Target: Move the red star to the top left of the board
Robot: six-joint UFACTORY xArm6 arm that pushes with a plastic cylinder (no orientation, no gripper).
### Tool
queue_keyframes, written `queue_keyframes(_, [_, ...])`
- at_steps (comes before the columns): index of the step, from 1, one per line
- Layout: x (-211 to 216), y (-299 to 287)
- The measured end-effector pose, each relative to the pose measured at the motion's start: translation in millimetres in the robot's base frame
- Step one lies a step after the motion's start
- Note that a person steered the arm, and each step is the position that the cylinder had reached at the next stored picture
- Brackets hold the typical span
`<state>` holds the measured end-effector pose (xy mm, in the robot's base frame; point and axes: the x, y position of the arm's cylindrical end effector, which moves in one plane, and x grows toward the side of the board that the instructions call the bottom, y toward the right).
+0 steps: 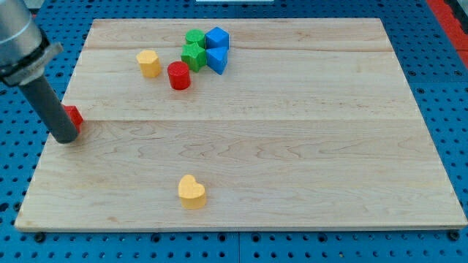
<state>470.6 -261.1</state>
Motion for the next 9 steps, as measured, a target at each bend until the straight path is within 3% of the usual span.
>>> queue_keyframes(1, [-30.6,-12.0])
queue_keyframes(3, [15.5,-42.6])
queue_keyframes(4, [-6.0,-42.9])
queue_keyframes(8, [-163.1,9.5])
queue_keyframes(9, [-202.9,-6.7])
